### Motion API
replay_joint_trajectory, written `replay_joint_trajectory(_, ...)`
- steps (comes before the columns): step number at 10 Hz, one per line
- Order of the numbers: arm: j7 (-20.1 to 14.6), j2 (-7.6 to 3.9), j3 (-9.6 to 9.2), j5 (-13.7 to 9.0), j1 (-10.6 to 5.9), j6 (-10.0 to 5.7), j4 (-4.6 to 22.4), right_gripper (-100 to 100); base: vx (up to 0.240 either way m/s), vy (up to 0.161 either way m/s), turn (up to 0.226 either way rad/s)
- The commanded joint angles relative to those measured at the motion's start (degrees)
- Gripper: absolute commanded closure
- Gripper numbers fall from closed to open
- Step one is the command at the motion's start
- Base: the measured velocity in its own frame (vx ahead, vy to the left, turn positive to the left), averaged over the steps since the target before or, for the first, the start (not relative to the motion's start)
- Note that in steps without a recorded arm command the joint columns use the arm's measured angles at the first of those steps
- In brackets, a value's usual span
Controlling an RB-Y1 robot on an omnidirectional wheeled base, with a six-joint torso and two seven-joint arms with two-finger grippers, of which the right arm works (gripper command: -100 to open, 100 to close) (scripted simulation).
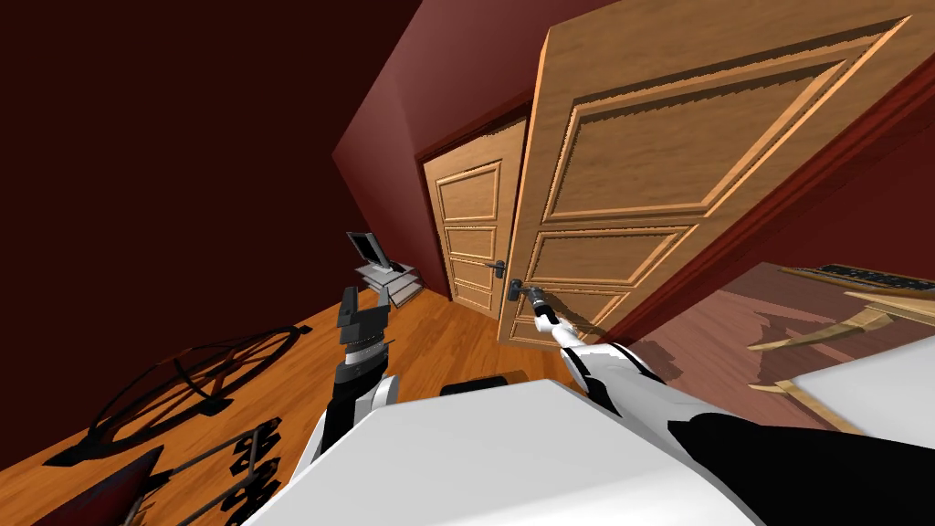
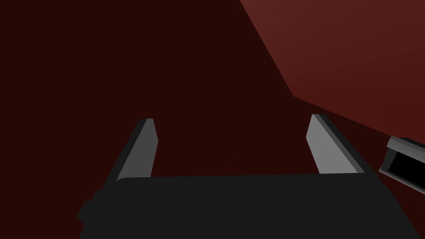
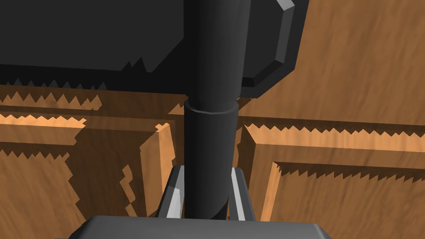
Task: Pull the door open
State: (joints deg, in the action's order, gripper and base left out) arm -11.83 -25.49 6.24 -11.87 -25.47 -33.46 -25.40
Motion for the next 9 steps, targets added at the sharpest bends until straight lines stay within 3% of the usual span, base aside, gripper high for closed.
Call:
replay_joint_trajectory(1,0.5,1.08,-0.17,0.1,2.10,1.88,-2.9,100,-0.087,-0.037,0.035)
replay_joint_trajectory(4,0.5,1.08,-0.17,0.1,2.10,1.88,-4.2,100,-0.018,0.006,-0.013)
replay_joint_trajectory(7,-1.1,1.87,-2.82,1.3,1.52,1.90,-5.3,100,-0.203,-0.091,0.109)
replay_joint_trajectory(9,-1.1,1.87,-2.82,1.3,1.52,1.90,-5.3,100,-0.117,-0.027,0.006)
